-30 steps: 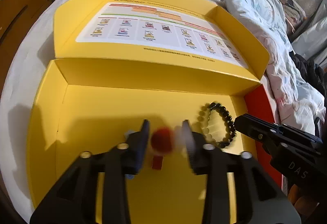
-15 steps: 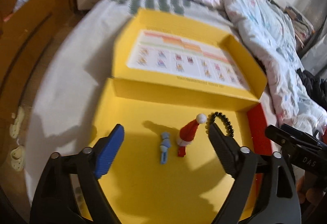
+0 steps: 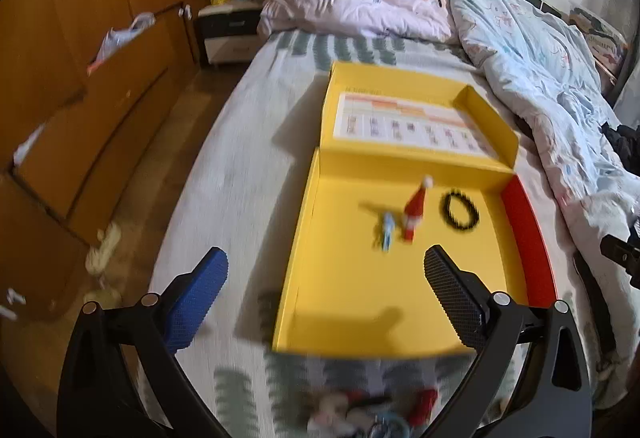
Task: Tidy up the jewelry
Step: 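Withdraw both grippers from the yellow box back toward the jewelry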
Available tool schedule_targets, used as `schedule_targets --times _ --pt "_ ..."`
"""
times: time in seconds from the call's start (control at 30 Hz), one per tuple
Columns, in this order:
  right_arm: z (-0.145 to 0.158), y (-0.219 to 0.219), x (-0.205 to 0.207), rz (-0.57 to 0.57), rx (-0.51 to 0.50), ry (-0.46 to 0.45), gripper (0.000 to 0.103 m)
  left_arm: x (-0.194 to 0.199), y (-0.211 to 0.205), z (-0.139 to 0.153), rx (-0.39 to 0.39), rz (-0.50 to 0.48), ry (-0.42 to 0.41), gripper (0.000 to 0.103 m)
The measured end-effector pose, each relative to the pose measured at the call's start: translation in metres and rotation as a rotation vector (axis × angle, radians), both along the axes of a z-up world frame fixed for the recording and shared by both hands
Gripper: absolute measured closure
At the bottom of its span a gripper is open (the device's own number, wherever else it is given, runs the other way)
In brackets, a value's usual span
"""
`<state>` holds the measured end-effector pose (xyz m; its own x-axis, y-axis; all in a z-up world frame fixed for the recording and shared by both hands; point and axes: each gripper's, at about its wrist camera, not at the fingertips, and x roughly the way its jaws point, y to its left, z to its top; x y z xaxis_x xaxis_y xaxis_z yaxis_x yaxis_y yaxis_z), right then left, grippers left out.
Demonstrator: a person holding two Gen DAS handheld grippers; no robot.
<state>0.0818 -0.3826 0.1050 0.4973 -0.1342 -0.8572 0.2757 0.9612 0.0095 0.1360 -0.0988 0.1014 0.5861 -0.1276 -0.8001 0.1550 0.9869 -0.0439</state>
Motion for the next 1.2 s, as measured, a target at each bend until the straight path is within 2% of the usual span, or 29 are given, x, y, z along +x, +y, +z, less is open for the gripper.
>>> schedule_targets --times 0.13,0.23,0.3,0.47,0.53,0.6,0.73,0.87,0.93,1.03,1.2 --pt "-0.021 0.014 -0.031 0.022 -0.066 0.08 0.003 -0.03 0.008 -0.014 0.042 0.019 0.015 0.006" --pt "-0.029 0.023 -0.053 0.032 -0.169 0.076 0.003 -0.053 0.012 -0.027 0.067 0.01 0.012 0.006" --pt "-0.03 0.028 -0.074 0.039 -0.22 0.027 0.003 -0.068 0.018 -0.035 0.076 0.014 0.016 0.006" --pt "-0.019 0.039 -0.125 0.143 -0.22 -0.176 0.003 -0.094 0.033 -0.05 0.104 0.041 0.016 0.006" --pt "-0.018 0.04 -0.138 0.188 -0.248 -0.198 0.003 -0.105 0.038 -0.055 0.125 0.055 0.005 0.006" --pt "-0.019 0.036 -0.149 0.184 -0.269 -0.197 0.003 -0.116 0.043 -0.062 0.14 0.054 0.009 0.006" --pt "-0.036 0.007 -0.165 0.158 -0.189 -0.117 0.003 -0.135 0.05 -0.078 0.153 0.057 0.018 0.006" --pt "-0.053 -0.017 -0.182 0.098 -0.194 -0.058 0.003 -0.15 0.045 -0.094 0.202 0.032 0.047 0.006" --pt "-0.065 -0.032 -0.186 0.072 -0.151 0.0 0.003 -0.153 0.043 -0.099 0.214 0.012 0.046 0.006" --pt "-0.077 -0.043 -0.189 0.061 -0.142 0.05 0.003 -0.154 0.041 -0.107 0.247 0.014 0.061 0.006" --pt "-0.099 -0.046 -0.181 0.107 -0.116 0.126 0.005 -0.153 0.044 -0.116 0.185 0.005 0.133 0.006"
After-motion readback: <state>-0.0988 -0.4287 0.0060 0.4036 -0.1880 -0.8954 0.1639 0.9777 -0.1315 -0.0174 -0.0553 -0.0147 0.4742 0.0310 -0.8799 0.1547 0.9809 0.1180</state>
